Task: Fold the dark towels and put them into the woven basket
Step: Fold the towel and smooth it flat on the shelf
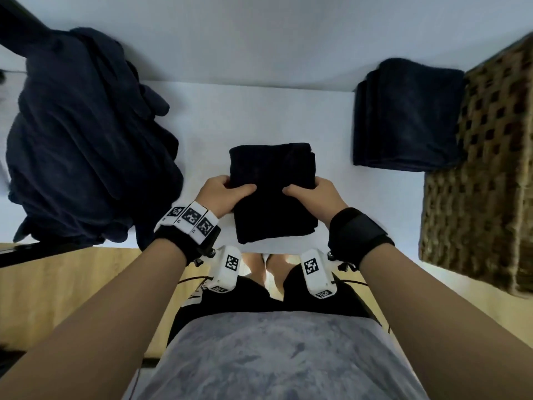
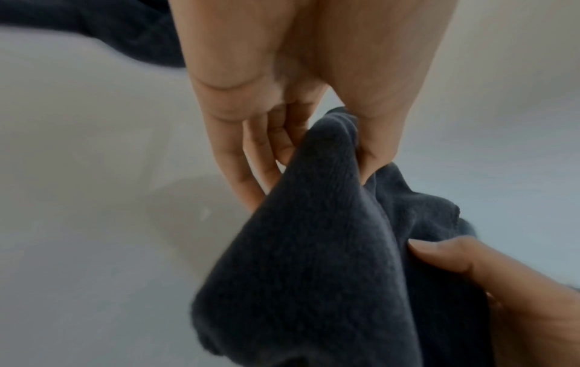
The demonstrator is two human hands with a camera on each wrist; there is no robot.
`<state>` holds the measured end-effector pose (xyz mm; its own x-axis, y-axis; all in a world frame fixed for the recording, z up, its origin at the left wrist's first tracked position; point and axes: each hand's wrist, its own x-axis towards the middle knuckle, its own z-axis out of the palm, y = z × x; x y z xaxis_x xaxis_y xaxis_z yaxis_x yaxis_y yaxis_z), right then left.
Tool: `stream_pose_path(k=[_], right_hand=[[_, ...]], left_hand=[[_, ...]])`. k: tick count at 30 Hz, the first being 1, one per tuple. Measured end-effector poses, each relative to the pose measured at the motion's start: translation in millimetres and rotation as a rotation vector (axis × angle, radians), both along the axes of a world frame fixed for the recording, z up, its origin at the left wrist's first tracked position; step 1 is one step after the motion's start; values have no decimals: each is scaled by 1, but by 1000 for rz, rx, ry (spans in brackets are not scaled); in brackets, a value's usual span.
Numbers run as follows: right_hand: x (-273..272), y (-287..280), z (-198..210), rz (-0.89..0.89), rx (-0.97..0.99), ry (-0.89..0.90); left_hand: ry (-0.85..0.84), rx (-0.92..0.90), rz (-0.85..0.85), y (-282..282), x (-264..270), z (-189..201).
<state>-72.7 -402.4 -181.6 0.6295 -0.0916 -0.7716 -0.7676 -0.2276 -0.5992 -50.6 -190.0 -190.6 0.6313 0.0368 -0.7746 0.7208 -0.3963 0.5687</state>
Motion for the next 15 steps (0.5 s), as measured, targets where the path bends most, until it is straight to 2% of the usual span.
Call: stream_pose_path(k=[7,11,15], right_hand=[[10,-67,70,-169,-256,-314],[24,-124,104,-267,-353,-455],[43,-171,116,-297,-385,-563]], left_hand=[[-138,-261,-43,-72,33,48],[-218,-321,-59,-132,60,73],[-305,-316,-79,-191,87,86]])
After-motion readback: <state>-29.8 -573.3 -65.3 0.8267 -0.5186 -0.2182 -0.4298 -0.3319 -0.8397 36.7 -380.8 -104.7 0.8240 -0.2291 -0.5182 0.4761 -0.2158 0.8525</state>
